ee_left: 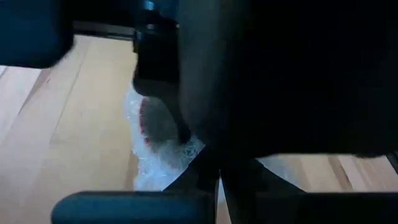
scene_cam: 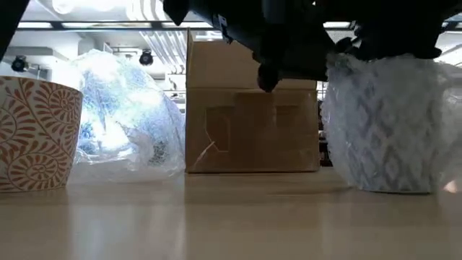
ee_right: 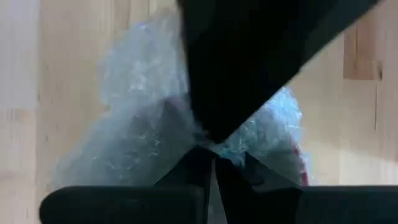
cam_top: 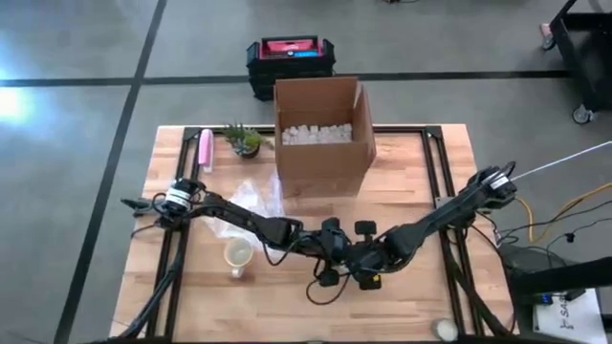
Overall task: Wrap mug
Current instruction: Wrap the gray patterned mug using the right bubble wrap
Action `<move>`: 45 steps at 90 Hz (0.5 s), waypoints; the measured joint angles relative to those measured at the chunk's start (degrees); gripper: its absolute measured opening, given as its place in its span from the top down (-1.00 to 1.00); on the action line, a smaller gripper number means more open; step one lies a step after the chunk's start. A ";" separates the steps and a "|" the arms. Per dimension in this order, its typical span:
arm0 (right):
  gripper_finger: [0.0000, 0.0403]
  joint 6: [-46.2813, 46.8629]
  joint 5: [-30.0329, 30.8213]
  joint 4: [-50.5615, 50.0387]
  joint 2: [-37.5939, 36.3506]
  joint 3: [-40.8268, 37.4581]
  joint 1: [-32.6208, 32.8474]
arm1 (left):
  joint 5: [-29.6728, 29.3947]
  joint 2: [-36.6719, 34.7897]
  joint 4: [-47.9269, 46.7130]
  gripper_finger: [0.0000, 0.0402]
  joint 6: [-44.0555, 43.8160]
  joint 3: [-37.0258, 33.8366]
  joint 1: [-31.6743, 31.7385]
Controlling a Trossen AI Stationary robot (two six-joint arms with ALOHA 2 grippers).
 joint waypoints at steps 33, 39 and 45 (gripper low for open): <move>0.97 -0.32 0.25 0.45 -1.99 0.66 -0.06 | -0.08 -3.30 -7.05 1.00 0.50 0.01 -0.07; 0.97 -0.37 0.43 0.48 -2.01 0.64 -0.04 | -0.09 -3.41 -12.14 1.00 0.40 0.01 -0.03; 0.97 -0.38 0.62 0.51 -1.96 0.57 -0.02 | -0.09 -3.41 -16.30 1.00 0.32 0.01 -0.05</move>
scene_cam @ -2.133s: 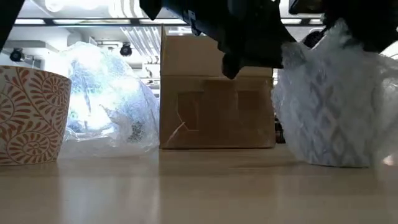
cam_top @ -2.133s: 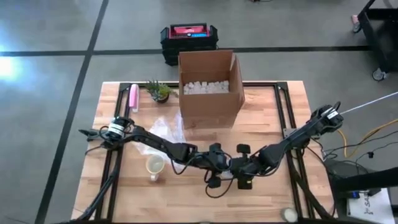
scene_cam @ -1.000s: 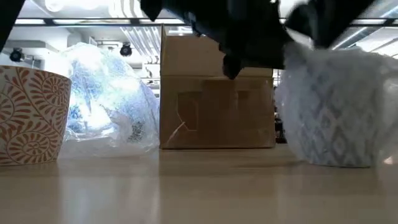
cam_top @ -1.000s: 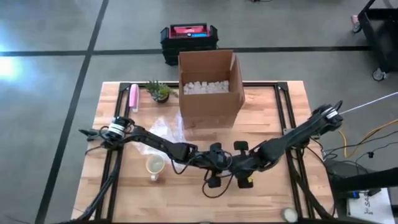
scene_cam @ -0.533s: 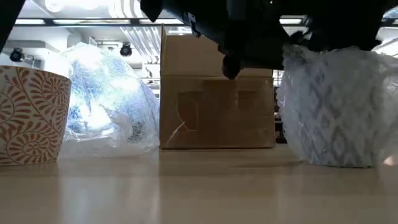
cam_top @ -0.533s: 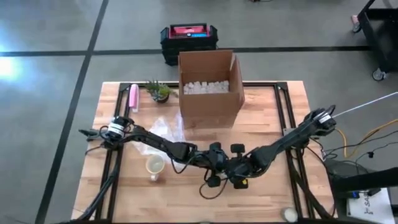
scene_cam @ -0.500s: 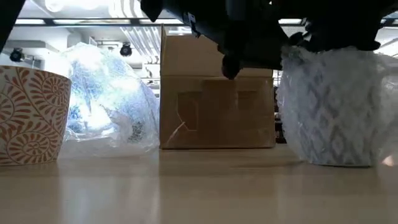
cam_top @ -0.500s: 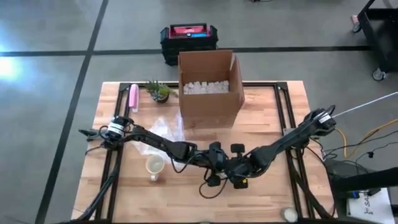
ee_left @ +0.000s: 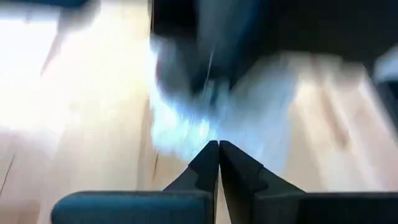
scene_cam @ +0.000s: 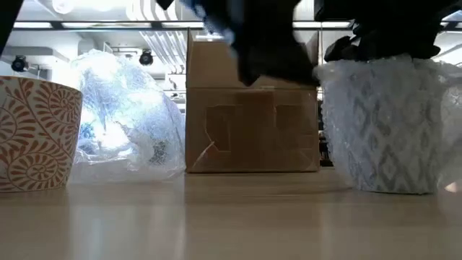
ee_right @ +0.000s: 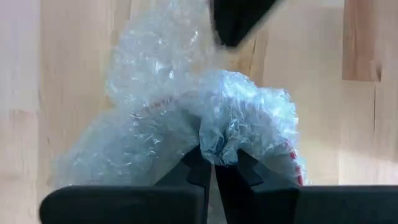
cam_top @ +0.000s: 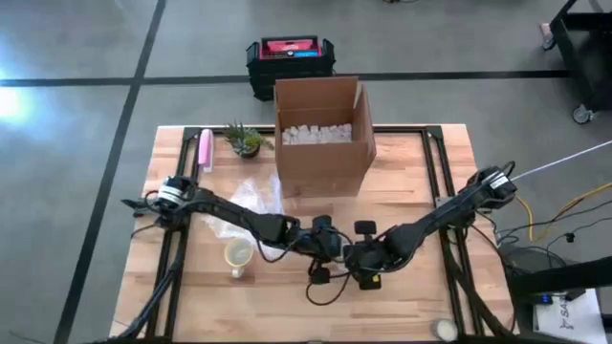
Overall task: Wrap mug
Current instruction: Wrap the gray patterned mug using the right bubble wrap
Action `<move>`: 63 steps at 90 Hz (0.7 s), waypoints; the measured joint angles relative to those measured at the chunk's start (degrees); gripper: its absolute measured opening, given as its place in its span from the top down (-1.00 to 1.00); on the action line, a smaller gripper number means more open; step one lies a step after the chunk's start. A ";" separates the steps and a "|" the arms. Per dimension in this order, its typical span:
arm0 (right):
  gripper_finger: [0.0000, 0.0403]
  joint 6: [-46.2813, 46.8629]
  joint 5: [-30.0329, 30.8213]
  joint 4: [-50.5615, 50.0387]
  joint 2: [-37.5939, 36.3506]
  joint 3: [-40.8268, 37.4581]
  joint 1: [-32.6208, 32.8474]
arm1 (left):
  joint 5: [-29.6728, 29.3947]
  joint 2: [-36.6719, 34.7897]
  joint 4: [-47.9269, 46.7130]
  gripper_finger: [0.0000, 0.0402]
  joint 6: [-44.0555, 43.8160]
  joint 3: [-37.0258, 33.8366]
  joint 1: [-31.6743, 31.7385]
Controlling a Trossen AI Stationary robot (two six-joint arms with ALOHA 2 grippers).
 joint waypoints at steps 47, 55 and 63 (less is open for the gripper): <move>0.97 -0.08 0.32 0.58 0.25 -0.03 0.00 | 0.31 2.99 17.52 1.00 2.68 0.11 -0.22; 0.97 -0.21 0.14 -0.19 0.01 0.59 0.02 | 0.30 4.89 19.13 1.00 2.42 0.13 -0.20; 0.97 -0.40 -0.45 -3.63 -0.33 2.26 0.08 | 0.24 5.56 19.43 1.00 1.86 0.24 -0.16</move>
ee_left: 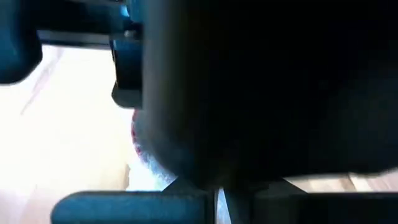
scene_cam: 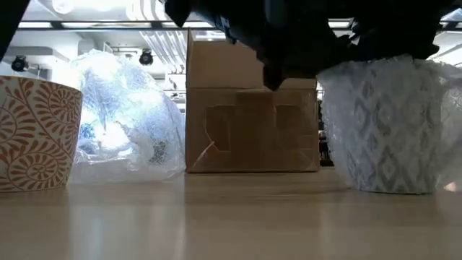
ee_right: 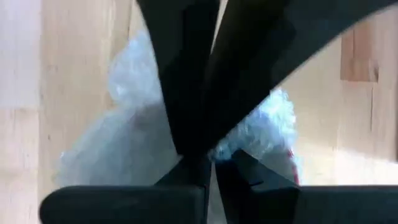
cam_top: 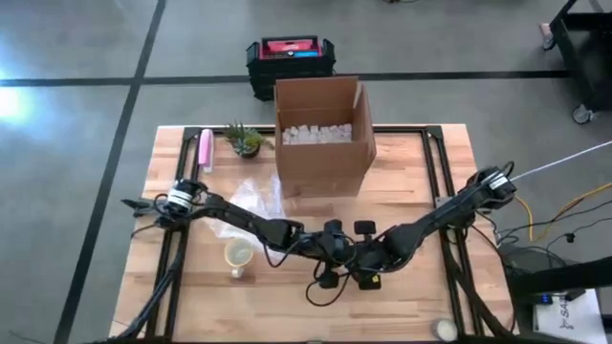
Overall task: Wrap mug
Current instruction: Wrap the gray patterned mug using the right bubble wrap
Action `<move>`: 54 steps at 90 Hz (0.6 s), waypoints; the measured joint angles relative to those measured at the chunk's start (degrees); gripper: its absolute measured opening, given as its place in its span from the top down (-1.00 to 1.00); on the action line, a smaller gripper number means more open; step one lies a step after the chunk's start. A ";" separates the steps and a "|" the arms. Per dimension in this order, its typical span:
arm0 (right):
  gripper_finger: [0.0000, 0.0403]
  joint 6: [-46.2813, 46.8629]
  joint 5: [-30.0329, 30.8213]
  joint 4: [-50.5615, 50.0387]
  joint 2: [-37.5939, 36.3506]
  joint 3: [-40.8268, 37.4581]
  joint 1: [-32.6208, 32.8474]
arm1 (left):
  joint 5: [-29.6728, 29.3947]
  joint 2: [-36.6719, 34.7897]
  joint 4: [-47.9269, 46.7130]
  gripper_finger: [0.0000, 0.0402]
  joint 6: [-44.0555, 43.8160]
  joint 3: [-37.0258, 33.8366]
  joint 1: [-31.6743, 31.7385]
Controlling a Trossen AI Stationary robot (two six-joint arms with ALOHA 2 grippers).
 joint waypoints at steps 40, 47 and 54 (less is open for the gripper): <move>0.97 4.88 1.29 -15.39 -9.44 5.93 3.00 | -0.39 0.04 -0.47 1.00 -0.74 -0.04 -0.02; 0.97 8.48 1.40 -17.58 -11.88 4.11 4.55 | -0.27 0.04 -0.30 1.00 -0.74 -0.04 0.02; 0.97 11.70 1.18 -17.82 -13.11 0.71 6.07 | -0.25 0.04 -0.32 1.00 -0.72 -0.04 0.02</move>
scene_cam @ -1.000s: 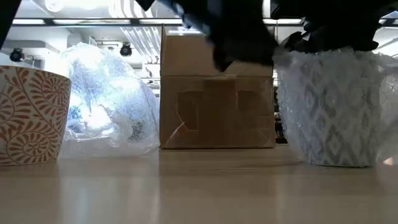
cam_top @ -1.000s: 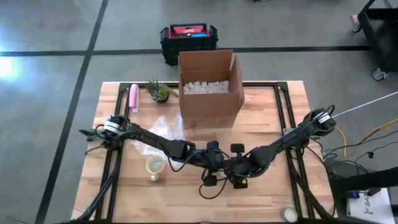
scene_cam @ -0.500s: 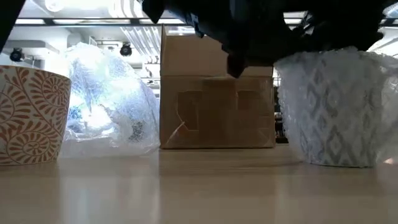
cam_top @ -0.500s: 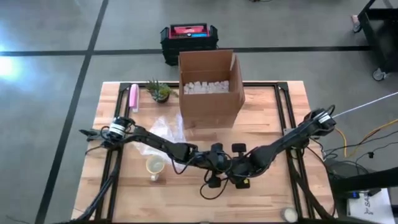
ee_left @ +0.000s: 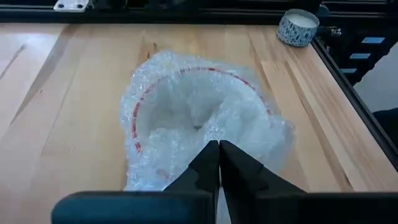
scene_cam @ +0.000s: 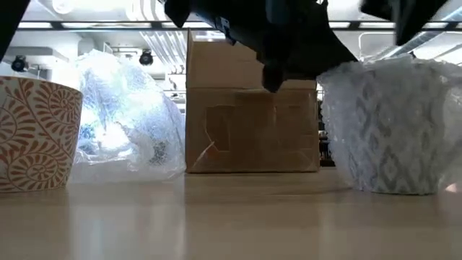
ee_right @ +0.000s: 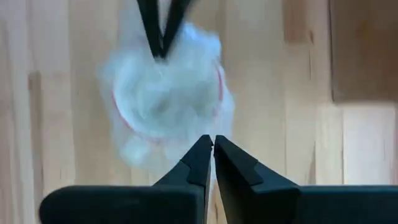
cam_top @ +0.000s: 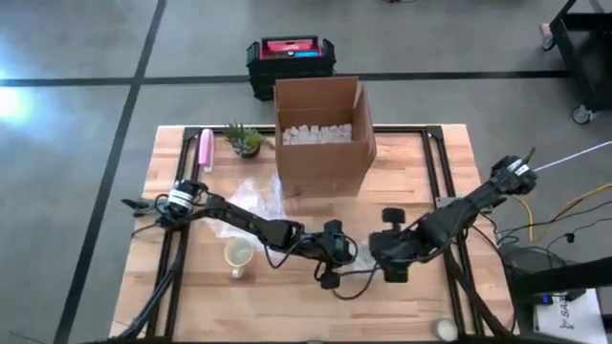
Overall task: Wrap mug
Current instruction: Wrap the gray patterned mug using the right bubble wrap
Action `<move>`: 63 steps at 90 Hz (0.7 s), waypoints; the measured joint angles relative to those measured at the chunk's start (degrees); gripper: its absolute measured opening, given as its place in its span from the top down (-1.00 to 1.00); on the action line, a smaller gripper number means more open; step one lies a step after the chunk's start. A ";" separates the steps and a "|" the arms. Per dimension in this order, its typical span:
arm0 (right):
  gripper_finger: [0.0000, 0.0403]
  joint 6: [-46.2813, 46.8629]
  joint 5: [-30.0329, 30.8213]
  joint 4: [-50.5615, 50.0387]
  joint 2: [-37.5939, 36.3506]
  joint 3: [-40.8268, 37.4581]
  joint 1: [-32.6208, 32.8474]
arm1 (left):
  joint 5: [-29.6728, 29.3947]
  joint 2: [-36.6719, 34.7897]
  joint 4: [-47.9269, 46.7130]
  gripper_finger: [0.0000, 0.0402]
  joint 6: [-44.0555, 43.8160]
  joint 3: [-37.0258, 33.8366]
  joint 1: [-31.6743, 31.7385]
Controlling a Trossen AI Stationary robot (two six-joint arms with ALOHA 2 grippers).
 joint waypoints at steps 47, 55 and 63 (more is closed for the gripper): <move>0.97 2.50 1.64 16.76 -3.90 -17.36 3.13 | 0.07 0.07 1.41 1.00 0.02 -0.13 0.34; 0.97 -0.59 4.37 17.03 -3.96 -14.02 3.13 | 0.07 0.07 1.40 1.00 0.02 -0.13 0.38; 0.97 -2.60 5.09 17.22 -3.91 -11.27 3.09 | 0.05 0.07 1.38 1.00 0.02 -0.13 0.42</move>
